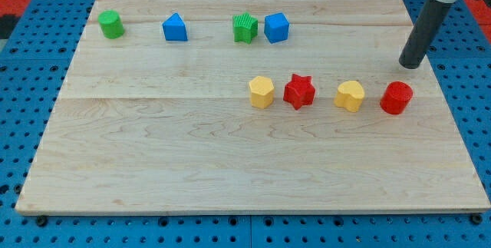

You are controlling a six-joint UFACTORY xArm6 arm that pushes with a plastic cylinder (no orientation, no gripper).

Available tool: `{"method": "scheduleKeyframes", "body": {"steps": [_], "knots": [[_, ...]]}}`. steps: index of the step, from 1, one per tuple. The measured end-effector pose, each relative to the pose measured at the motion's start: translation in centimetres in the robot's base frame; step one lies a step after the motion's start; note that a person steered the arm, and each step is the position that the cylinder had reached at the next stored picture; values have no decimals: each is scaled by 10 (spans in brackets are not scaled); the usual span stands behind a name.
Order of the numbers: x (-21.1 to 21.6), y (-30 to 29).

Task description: Move the red circle diagonally bottom left to the red star

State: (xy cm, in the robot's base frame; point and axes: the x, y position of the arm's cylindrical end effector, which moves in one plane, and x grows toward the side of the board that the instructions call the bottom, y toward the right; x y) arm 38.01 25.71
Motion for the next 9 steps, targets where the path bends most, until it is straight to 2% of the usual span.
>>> {"method": "scheduleKeyframes", "body": {"steps": [2,3,4,5,6,7,8,9], "knots": [[5,7],[49,11],[78,-78],[105,-127],[119,-92],[119,-86],[140,-86],[156,-124]]}}
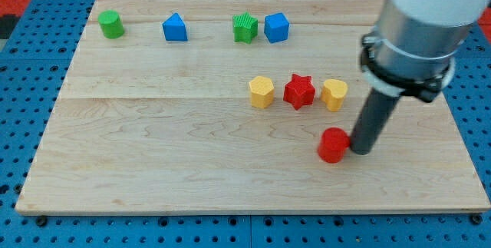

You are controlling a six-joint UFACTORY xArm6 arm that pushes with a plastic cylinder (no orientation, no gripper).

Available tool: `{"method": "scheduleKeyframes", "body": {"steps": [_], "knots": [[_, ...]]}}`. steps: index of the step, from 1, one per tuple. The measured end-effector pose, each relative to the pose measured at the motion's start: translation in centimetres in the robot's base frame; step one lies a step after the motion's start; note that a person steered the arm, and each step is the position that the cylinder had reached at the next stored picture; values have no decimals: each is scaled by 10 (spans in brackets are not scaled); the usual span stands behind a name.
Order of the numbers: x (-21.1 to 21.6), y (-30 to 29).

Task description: Move the red circle diagonally bottom left to the red star

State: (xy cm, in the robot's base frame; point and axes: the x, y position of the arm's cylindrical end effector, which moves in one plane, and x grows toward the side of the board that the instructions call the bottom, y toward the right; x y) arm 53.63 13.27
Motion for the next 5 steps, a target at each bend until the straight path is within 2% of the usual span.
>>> {"method": "scheduleKeyframes", "body": {"steps": [1,2,3,4,5], "knots": [[0,-46],[-10,-23],[-57,2],[-78,79],[-109,98]]}}
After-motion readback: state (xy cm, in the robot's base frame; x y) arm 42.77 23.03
